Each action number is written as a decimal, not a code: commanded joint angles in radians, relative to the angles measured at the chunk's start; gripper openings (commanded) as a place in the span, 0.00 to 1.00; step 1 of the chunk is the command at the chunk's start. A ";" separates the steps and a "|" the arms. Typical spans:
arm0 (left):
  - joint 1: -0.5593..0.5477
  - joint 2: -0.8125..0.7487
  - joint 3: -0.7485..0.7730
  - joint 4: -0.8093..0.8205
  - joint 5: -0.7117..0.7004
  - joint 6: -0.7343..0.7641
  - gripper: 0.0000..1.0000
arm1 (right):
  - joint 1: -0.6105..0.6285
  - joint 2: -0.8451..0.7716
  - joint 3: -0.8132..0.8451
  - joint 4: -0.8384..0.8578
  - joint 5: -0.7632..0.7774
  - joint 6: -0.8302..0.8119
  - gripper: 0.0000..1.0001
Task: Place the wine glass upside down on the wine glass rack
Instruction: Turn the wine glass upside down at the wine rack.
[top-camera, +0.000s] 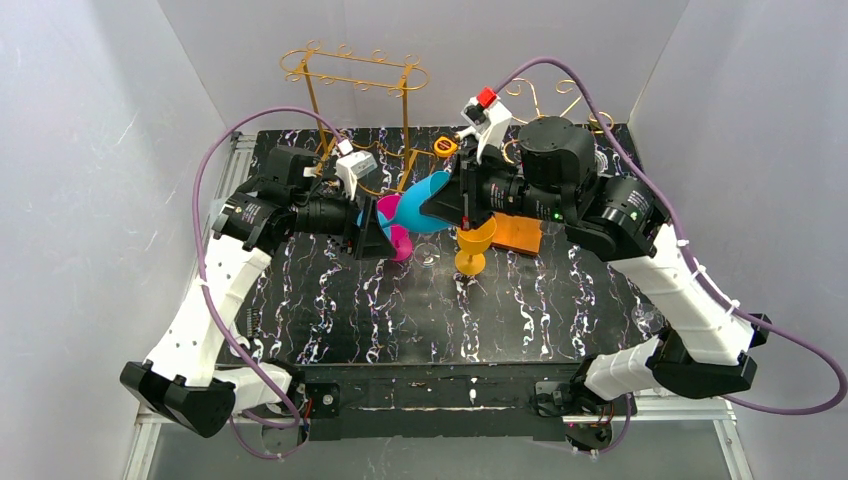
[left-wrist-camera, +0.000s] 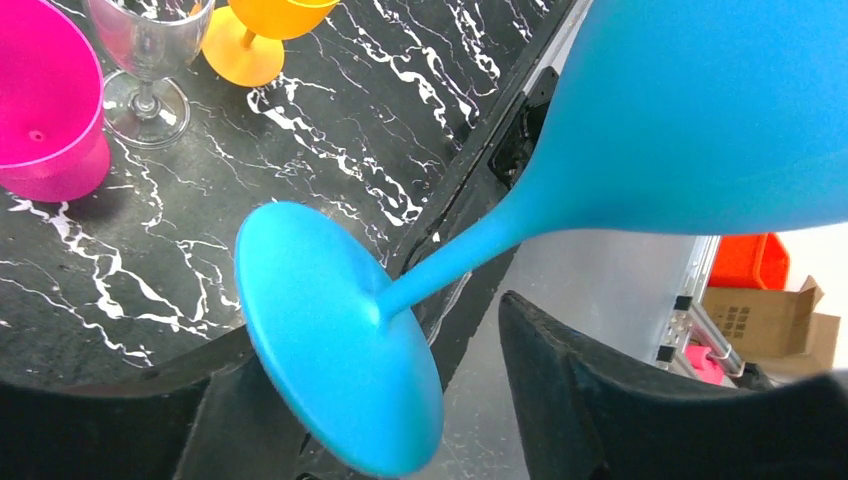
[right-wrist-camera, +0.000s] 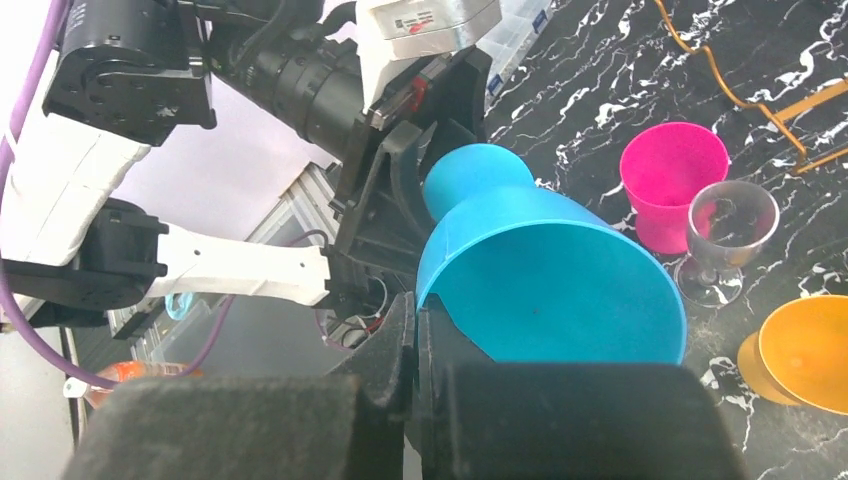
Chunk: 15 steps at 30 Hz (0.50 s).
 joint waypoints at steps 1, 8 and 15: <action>0.003 -0.004 0.028 0.020 -0.003 -0.015 0.52 | 0.004 -0.046 -0.050 0.149 -0.046 -0.007 0.01; 0.011 -0.007 0.071 0.018 -0.136 0.102 0.01 | 0.009 -0.103 -0.173 0.176 -0.048 0.016 0.07; 0.010 -0.020 0.088 0.042 -0.344 0.434 0.00 | 0.009 -0.171 -0.236 0.046 -0.003 0.024 0.90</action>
